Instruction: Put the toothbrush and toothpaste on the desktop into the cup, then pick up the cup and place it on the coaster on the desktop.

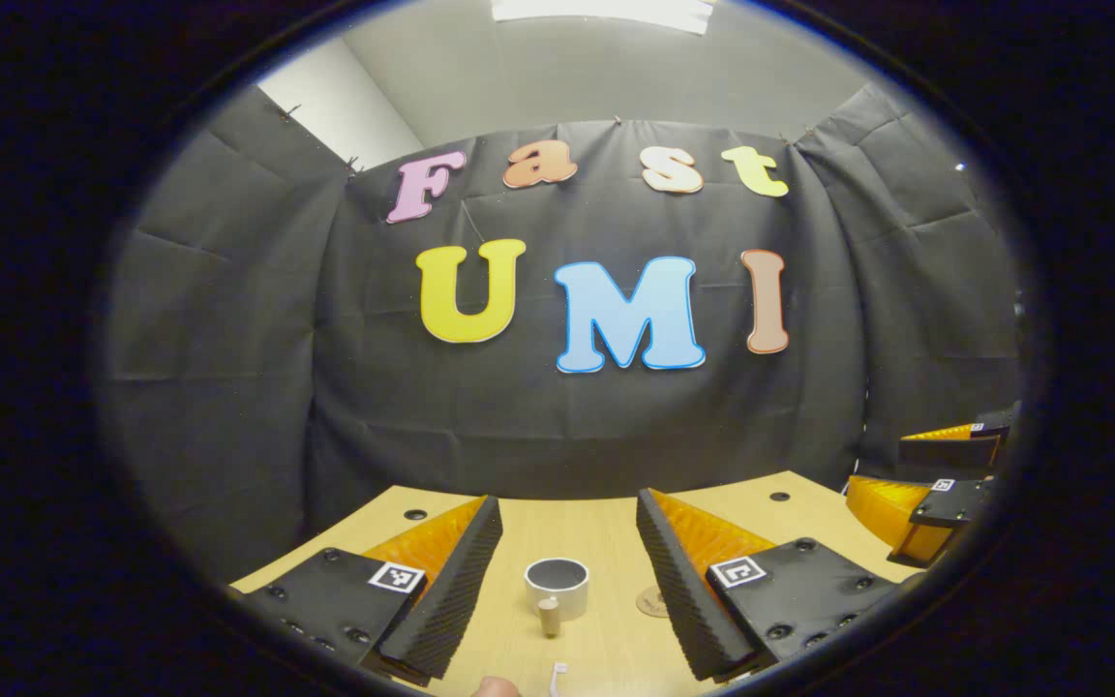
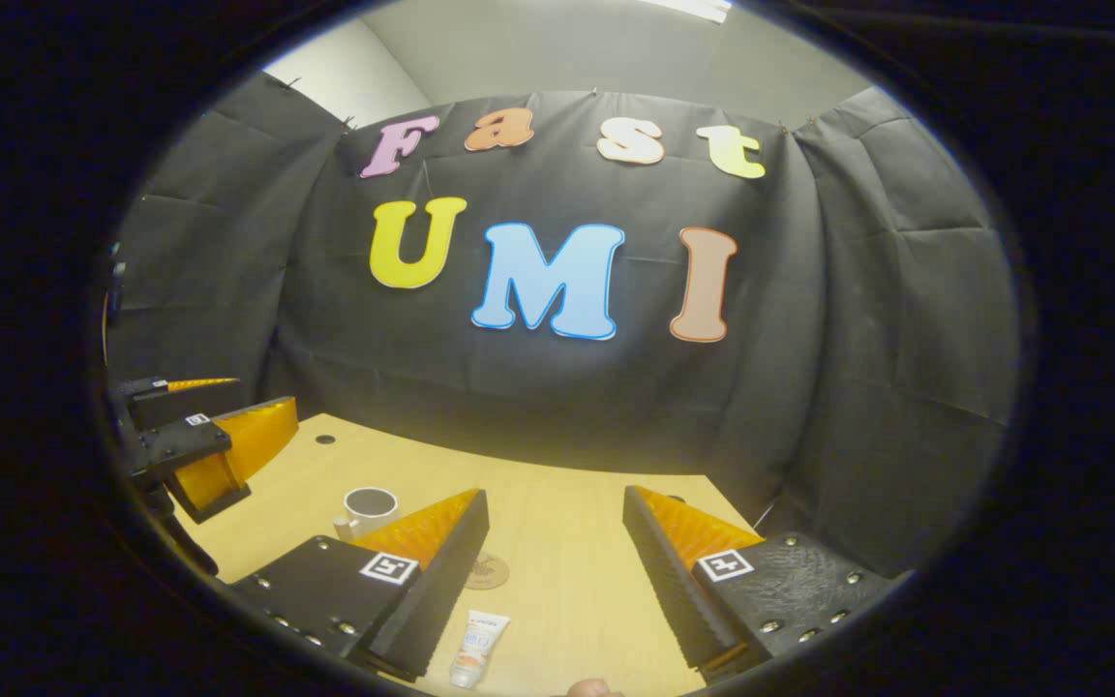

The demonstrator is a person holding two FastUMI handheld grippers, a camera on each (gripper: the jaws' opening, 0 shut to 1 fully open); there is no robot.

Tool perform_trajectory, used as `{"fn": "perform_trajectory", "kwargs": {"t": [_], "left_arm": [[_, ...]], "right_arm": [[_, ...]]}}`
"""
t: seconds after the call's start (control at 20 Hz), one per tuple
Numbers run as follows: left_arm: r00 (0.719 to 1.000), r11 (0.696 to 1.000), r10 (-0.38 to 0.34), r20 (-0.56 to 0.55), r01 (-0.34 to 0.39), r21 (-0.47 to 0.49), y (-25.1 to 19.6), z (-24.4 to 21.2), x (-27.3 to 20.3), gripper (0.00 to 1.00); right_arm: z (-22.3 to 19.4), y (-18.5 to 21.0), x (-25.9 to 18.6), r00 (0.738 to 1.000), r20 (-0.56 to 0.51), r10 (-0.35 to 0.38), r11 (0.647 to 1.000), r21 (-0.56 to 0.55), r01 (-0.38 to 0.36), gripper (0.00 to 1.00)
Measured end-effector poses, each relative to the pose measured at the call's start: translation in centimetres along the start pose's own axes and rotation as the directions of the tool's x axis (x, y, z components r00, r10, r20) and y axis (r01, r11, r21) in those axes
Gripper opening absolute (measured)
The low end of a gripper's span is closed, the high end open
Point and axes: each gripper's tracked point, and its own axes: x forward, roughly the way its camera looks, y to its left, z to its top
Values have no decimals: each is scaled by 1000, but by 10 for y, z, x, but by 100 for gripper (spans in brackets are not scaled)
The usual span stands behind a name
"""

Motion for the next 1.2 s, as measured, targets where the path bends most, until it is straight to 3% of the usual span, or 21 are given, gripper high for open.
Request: {"fn": "perform_trajectory", "kwargs": {"t": [0.1, 0.15, 0.2, 0.35, 0.4, 0.8, 0.95, 1.1, 1.15, 1.2], "left_arm": [[999, 1000, -9, -32, 9, -6, 2, -8, 8, 99], [999, 1000, -11, -53, 11, -3, 2, -15, 11, 92], [997, 1000, -16, -70, 16, -2, 4, -20, 13, 99], [992, 999, -33, -126, 32, -7, 6, -37, 19, 99], [988, 999, -40, -150, 39, -10, 6, -44, 21, 92], [943, 992, -129, -306, 126, -27, -2, -94, 23, 92], [908, 988, -154, -390, 140, -65, -7, -120, 21, 92], [844, 980, -196, -499, 151, -129, -17, -152, 15, 92], [823, 978, -204, -531, 145, -151, -17, -163, 13, 99], [806, 975, -211, -553, 137, -173, -17, -170, 11, 99]], "right_arm": [[-4, 5, 5, 1000, -19, 10, 1000, 0, -10, 89], [-4, 5, 7, 1000, -31, 6, 1000, -1, -6, 89], [-7, 7, 10, 999, -45, 8, 1000, 0, -8, 89], [-22, 13, 14, 994, -110, 13, 1000, 11, -12, 89], [-30, 14, 15, 990, -144, 9, 1000, 15, -7, 89], [-93, 38, 16, 911, -404, 86, 991, 132, -36, 90], [-112, 41, 17, 873, -476, 102, 989, 141, -39, 90], [-124, 44, 12, 834, -538, 126, 987, 153, -50, 90], [-131, 46, 11, 824, -552, 130, 987, 155, -52, 90], [-136, 47, 10, 814, -565, 134, 986, 156, -55, 90]]}}
